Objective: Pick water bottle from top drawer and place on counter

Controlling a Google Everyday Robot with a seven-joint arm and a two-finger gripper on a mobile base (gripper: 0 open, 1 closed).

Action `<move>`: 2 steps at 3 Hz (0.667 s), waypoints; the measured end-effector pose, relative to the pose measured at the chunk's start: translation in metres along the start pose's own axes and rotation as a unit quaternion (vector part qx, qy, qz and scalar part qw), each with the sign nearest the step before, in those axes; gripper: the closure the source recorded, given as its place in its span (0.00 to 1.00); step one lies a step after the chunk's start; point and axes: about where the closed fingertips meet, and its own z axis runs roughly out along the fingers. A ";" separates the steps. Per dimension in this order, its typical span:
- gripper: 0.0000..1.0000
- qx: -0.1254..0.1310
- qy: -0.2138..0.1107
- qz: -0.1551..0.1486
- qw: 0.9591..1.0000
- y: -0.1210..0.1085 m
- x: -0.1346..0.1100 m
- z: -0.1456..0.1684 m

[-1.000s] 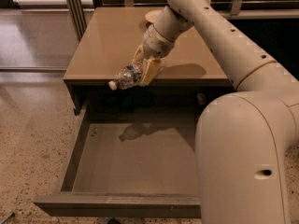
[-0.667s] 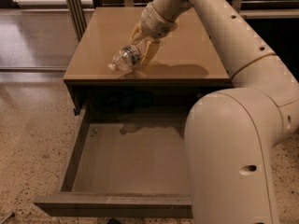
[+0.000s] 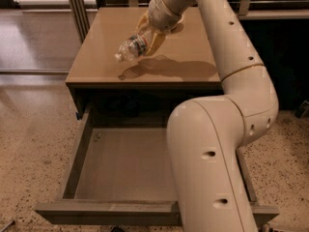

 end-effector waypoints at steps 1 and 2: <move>1.00 -0.031 -0.019 0.055 0.998 0.021 0.033 0.050; 0.81 -0.031 -0.019 0.055 0.998 0.020 0.030 0.046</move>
Offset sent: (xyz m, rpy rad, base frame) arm 0.0123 -0.0004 -0.0617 0.0117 0.1216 -0.0410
